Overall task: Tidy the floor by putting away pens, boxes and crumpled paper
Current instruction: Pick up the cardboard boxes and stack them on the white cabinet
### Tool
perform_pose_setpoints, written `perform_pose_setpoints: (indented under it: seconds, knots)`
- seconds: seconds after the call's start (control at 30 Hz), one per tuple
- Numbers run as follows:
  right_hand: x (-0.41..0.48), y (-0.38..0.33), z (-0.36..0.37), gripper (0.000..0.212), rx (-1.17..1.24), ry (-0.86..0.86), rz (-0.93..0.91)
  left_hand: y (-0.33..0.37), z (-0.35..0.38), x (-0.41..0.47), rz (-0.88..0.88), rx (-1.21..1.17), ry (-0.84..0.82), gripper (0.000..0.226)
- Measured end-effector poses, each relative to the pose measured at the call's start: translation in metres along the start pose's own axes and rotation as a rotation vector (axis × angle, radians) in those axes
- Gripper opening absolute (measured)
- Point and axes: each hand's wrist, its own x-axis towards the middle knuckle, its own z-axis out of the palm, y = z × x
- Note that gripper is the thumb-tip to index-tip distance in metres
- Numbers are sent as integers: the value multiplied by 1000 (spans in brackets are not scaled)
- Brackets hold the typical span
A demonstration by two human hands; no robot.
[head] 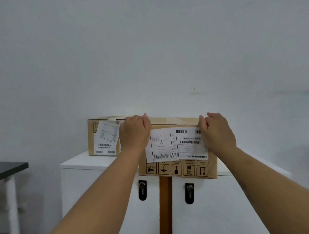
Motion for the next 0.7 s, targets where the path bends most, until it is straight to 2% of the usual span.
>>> perform_pose_setpoints:
  seconds: [0.17,0.27,0.43,0.57,0.7]
  knots:
    - [16,4,33,50,-60,52,-48,-22,25,16,74,34,27,47]
    - [23,6,51,49,-50,79,-69,-36,38,24,111,48,61,50]
    - [36,8,79,50,-34,117,-82,-54,63,35,67,17,55,51]
    - [51,12,100,51,-38,143,-84,-69,84,47,61,72,28,60]
    - [62,14,118,50,-40,157,-71,-76,98,56,47,23,28,52]
